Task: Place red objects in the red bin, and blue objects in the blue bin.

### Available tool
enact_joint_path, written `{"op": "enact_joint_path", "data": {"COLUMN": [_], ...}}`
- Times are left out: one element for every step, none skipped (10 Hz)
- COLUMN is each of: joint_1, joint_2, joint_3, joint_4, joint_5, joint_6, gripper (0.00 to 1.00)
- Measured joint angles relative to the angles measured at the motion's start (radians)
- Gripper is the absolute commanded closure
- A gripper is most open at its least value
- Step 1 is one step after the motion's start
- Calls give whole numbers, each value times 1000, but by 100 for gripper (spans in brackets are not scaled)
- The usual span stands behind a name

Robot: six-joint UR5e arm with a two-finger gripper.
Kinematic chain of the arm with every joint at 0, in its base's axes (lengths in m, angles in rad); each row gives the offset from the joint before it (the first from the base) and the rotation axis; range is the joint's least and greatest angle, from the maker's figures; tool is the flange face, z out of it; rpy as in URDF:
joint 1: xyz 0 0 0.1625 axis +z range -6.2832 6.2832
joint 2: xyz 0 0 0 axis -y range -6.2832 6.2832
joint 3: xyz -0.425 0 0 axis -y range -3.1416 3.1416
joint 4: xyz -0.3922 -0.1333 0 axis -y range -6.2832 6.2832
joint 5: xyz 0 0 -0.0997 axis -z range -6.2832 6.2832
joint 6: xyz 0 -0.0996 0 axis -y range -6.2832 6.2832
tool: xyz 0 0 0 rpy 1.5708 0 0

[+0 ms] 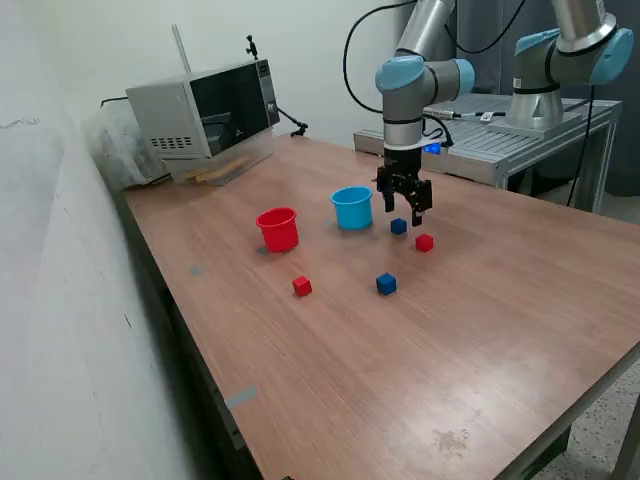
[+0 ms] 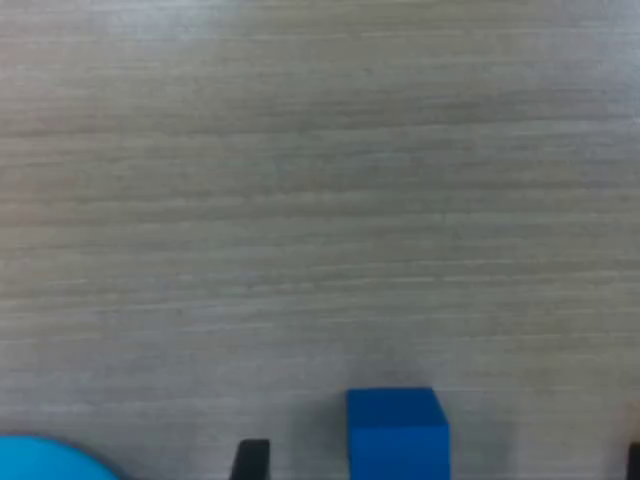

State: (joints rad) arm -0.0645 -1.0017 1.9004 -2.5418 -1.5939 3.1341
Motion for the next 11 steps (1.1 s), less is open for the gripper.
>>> {"op": "enact_joint_path", "data": {"joint_1": [0,0,0,0,0,0,0,0,0,0,0], "joint_2": [3,5,7,7,8,8,9,9,9,9,9], "joint_3": [0,-1,-1,-1,-1,-1,-1,-1,-1,0,0], "joint_4": [0,0,0,0,0,0,0,0,0,0,0], "joint_5": [0,1,1,1,1,1,2,2,2,2,2], "joint_6": [0,0,0,0,0,0,0,0,0,0,0], "gripper": [0,0,100,100,100,100,100,100,100,100,100]}}
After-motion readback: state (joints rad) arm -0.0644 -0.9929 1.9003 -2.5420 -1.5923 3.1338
